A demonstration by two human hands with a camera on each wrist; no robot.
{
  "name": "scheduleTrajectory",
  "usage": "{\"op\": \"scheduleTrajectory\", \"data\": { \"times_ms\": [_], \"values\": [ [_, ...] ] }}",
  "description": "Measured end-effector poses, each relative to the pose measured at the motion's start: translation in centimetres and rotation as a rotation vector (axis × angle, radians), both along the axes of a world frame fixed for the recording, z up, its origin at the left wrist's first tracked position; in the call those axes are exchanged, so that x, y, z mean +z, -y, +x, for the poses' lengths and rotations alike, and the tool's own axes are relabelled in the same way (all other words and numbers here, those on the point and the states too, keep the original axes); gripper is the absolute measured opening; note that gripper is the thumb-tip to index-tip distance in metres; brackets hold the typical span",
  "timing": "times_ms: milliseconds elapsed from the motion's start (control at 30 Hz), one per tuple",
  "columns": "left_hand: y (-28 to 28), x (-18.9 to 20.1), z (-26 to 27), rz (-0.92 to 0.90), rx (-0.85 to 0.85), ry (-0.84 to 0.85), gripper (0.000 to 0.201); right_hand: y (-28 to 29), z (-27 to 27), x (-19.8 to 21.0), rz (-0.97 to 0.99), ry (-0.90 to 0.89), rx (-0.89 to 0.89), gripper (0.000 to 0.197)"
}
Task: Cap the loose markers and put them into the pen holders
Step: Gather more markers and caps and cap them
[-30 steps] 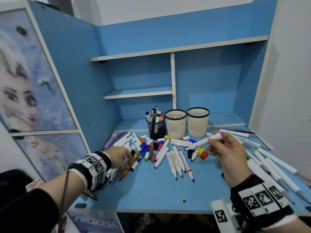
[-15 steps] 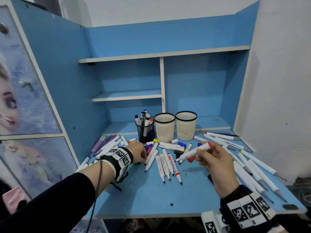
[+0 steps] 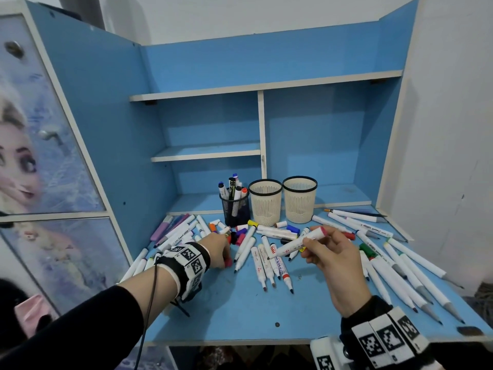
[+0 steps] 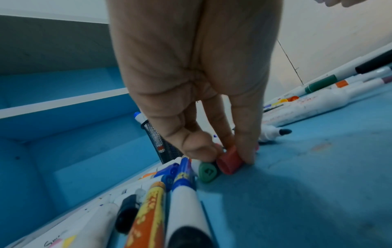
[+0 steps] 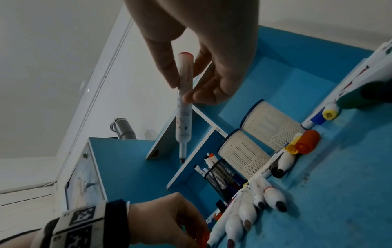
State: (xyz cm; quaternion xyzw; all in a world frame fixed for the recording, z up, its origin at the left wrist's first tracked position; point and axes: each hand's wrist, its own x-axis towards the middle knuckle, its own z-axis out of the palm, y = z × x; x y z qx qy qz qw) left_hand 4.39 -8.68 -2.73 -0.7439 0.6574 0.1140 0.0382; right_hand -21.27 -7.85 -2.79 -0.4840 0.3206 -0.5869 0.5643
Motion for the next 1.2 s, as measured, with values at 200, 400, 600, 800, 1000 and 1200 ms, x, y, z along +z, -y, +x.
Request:
{"op": "scheduleTrajectory", "data": {
  "times_ms": [200, 400, 600, 800, 1000, 1200],
  "values": [
    [-1.6, 2.3, -0.4, -0.253, 0.045, -0.337, 0.011, 0.1, -0.5, 0.7, -0.031, 0.041, 0.005, 0.018],
    [-5.0, 3.2, -2.9, -0.463, -0.009, -0.859, 0.018, -0.1, 0.0, 1.3, -0.061, 0.111, -0.002, 0.036],
    [-7.1, 3.1, -4.4, -0.666, 0.044, -1.137, 0.02, -0.6, 0.4, 1.8, -0.129, 0.123, 0.035, 0.026],
    [-8.0, 3.4, -4.5, -0.674, 0.05, -1.204, 0.02, -0.6, 0.7, 2.2, -0.184, 0.074, 0.047, 0.023],
    [-8.4, 3.3, -4.7, -0.676, -0.014, -1.126, 0.02, -0.8, 0.8, 2.5, -0.251, 0.011, 0.109, 0.024],
    [-8.8, 3.6, -5.0, -0.733, -0.008, -1.185, 0.021, -1.9, 2.4, 3.2, -0.313, 0.025, 0.199, 0.03]
  ]
}}
